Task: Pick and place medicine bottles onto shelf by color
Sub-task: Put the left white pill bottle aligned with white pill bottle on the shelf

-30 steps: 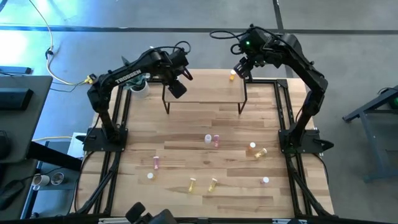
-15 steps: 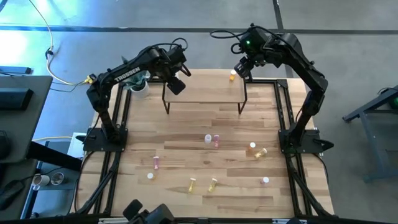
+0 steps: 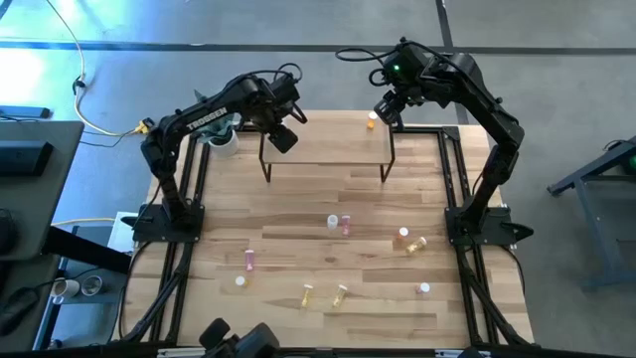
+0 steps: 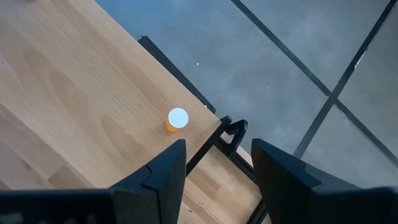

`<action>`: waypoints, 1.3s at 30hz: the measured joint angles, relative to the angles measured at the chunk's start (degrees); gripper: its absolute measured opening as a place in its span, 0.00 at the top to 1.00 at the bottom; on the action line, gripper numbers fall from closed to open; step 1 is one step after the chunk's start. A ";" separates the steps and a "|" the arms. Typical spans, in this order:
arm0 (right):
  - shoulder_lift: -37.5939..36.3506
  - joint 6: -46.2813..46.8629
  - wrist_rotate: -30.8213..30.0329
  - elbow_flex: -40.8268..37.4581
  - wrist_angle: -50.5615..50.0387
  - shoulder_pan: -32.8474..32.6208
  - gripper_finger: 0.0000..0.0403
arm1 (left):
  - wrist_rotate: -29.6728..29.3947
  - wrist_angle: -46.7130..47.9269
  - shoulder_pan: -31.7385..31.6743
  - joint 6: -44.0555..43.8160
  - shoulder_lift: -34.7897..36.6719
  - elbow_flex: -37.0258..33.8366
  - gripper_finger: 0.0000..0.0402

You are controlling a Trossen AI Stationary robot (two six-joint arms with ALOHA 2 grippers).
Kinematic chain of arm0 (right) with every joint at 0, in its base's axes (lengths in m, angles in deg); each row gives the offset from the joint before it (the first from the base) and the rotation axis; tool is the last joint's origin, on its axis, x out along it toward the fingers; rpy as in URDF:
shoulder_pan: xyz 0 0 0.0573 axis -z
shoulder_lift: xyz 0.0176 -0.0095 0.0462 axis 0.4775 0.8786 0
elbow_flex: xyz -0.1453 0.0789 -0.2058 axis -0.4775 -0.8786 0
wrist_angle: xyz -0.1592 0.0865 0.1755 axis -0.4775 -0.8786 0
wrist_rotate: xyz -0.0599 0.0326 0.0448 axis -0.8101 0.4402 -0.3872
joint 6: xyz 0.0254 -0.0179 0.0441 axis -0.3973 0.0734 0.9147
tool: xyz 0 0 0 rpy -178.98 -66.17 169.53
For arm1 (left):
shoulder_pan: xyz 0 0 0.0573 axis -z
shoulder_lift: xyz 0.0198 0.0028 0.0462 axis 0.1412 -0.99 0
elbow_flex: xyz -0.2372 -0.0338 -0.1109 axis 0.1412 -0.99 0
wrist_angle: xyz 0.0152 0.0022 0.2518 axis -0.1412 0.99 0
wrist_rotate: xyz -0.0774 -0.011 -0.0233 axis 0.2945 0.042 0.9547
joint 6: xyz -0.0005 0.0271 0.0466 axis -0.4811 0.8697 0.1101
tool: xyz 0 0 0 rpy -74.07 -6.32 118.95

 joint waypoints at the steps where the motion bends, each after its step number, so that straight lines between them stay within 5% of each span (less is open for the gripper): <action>1: 0.00 0.00 0.00 0.01 0.00 0.00 0.57 | -0.01 -0.50 0.02 0.07 -0.34 0.07 0.67; 12: 0.02 0.00 0.00 0.02 0.01 0.00 0.57 | -0.37 0.18 0.02 -0.03 -0.84 0.76 0.66; 29: 0.01 0.07 -0.02 0.00 0.02 0.00 0.57 | -0.44 -1.11 0.00 -0.09 -1.08 0.70 0.52; 39: 0.01 0.04 -0.02 0.02 0.02 -0.02 0.57 | -0.50 -2.01 0.00 -1.11 -1.01 0.72 0.55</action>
